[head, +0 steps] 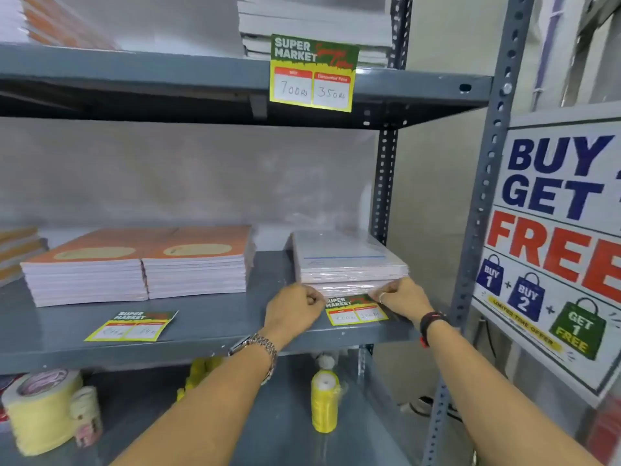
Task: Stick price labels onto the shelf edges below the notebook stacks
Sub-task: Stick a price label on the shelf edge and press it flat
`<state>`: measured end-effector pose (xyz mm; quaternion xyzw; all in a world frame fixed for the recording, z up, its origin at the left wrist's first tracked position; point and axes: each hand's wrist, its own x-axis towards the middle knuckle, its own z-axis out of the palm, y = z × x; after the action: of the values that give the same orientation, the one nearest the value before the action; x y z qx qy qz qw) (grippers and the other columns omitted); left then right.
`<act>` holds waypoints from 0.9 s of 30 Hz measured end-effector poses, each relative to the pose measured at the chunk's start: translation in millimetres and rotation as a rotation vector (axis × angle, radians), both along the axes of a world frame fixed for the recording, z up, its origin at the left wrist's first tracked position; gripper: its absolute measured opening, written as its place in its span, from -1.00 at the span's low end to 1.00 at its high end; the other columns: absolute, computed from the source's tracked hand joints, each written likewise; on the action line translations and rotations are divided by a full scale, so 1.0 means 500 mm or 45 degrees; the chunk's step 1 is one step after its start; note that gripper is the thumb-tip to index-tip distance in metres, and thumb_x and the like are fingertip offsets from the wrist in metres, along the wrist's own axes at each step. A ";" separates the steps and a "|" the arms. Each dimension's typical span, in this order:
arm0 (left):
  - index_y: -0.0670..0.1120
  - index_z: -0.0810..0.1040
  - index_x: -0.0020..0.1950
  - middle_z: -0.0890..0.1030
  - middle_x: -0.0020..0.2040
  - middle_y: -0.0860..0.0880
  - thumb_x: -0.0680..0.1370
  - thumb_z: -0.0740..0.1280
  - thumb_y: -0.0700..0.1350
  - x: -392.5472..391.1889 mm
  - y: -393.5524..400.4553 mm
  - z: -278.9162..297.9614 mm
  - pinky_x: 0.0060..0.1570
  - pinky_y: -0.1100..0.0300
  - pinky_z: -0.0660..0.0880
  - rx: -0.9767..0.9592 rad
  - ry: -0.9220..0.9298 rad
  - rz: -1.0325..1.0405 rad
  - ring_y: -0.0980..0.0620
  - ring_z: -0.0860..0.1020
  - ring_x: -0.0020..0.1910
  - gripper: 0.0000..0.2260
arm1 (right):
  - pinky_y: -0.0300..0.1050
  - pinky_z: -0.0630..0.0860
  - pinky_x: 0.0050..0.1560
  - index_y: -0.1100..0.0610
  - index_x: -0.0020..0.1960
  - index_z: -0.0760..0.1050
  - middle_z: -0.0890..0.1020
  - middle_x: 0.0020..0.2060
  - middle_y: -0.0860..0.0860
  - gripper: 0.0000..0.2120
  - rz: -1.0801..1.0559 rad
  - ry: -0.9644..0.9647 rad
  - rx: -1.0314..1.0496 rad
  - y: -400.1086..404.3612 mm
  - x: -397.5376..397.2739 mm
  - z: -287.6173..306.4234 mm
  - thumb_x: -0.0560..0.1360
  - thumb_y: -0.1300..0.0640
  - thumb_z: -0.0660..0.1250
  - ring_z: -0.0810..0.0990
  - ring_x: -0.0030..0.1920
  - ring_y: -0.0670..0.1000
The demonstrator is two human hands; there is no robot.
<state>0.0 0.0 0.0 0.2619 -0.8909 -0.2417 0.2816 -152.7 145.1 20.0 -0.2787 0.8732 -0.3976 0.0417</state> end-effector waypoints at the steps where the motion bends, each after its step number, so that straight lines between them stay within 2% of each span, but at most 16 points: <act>1: 0.01 0.68 -0.12 0.70 -0.13 0.08 0.46 0.32 0.08 -0.006 -0.002 -0.003 -0.13 0.22 0.48 0.039 0.039 0.007 0.07 0.61 -0.07 -0.80 | -0.14 0.45 0.00 0.13 -0.17 0.66 0.69 -0.05 0.13 -0.79 0.022 -0.045 -0.018 -0.004 -0.005 -0.003 0.37 -0.02 0.44 0.60 0.03 0.12; 4: 0.00 0.67 -0.21 0.68 -0.24 0.10 0.40 0.40 0.14 -0.013 -0.011 -0.008 -0.21 0.25 0.49 0.115 0.131 0.040 0.13 0.61 -0.18 -0.78 | -0.12 0.48 -0.11 0.02 -0.26 0.65 0.70 -0.15 0.03 -0.79 0.018 -0.098 -0.015 -0.010 -0.011 -0.006 0.31 -0.11 0.46 0.59 -0.16 0.06; 6: 0.00 0.68 -0.22 0.69 -0.23 0.09 0.38 0.44 0.16 -0.017 -0.018 -0.007 -0.21 0.26 0.50 0.182 0.161 0.011 0.17 0.60 -0.22 -0.77 | -0.12 0.43 -0.19 0.01 -0.31 0.63 0.68 -0.21 0.00 -0.80 0.021 -0.087 -0.008 -0.016 -0.013 -0.008 0.32 -0.12 0.46 0.53 -0.26 0.03; 10: -0.02 0.69 -0.21 0.70 -0.22 0.05 0.36 0.47 0.13 -0.010 -0.018 -0.001 -0.18 0.28 0.50 0.258 0.202 -0.030 0.22 0.58 -0.28 -0.77 | -0.16 0.45 -0.13 0.05 -0.36 0.55 0.64 -0.26 0.01 -0.83 0.110 -0.119 -0.122 -0.009 -0.009 0.000 0.37 0.05 0.46 0.56 -0.18 0.02; 14: -0.04 0.71 -0.25 0.72 -0.29 0.03 0.30 0.54 0.06 0.009 0.015 0.007 -0.18 0.27 0.57 0.338 0.232 -0.155 0.14 0.64 -0.29 -0.81 | -0.39 0.38 -0.31 0.04 -0.35 0.50 0.63 -0.32 -0.01 -0.81 0.169 0.165 -0.117 0.054 0.013 -0.001 0.38 0.05 0.45 0.55 -0.26 -0.04; 17: -0.01 0.71 -0.29 0.69 -0.40 0.05 0.29 0.56 0.03 0.030 0.056 0.000 -0.31 0.35 0.53 0.275 0.237 -0.255 0.24 0.54 -0.42 -0.86 | -0.48 0.41 -0.25 0.06 -0.22 0.53 0.64 -0.30 -0.06 -0.91 0.208 0.298 -0.243 0.109 0.040 -0.034 0.40 0.13 0.43 0.58 -0.22 -0.06; 19: 0.01 0.71 -0.28 0.69 -0.39 0.07 0.30 0.55 0.05 0.037 0.080 -0.006 -0.34 0.33 0.54 0.178 0.192 -0.273 0.27 0.52 -0.45 -0.86 | -0.38 0.46 -0.14 -0.03 -0.14 0.54 0.65 -0.27 -0.06 -0.88 0.203 0.359 -0.297 0.132 0.050 -0.057 0.41 0.16 0.42 0.59 -0.16 -0.08; 20: 0.01 0.70 -0.28 0.69 -0.38 0.08 0.31 0.54 0.05 0.039 0.088 -0.008 -0.34 0.33 0.55 0.127 0.162 -0.275 0.27 0.53 -0.45 -0.86 | -0.34 0.49 -0.10 -0.08 -0.14 0.54 0.65 -0.25 -0.04 -0.84 0.203 0.368 -0.310 0.141 0.052 -0.066 0.41 0.18 0.42 0.59 -0.15 -0.12; 23: 0.02 0.68 -0.28 0.69 -0.36 0.11 0.34 0.52 0.05 0.036 0.102 -0.013 -0.35 0.34 0.53 0.035 0.098 -0.270 0.29 0.51 -0.45 -0.88 | -0.52 0.45 -0.18 -0.17 -0.24 0.52 0.63 -0.21 0.00 -0.73 0.172 0.372 -0.328 0.153 0.050 -0.083 0.39 0.21 0.44 0.60 -0.23 -0.17; 27: 0.01 0.68 -0.27 0.68 -0.37 0.13 0.34 0.51 0.07 0.028 0.102 -0.017 -0.36 0.34 0.52 -0.027 0.071 -0.206 0.28 0.53 -0.42 -0.85 | -0.47 0.49 -0.16 -0.04 -0.18 0.62 0.62 -0.16 0.01 -0.87 0.160 0.369 -0.332 0.154 0.045 -0.093 0.38 0.19 0.45 0.58 -0.21 -0.19</act>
<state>14.0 51.2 -8.5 0.1792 -0.9034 -0.2615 0.2888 -130.1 222.0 -26.5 -0.3898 0.7921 -0.4597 -0.0960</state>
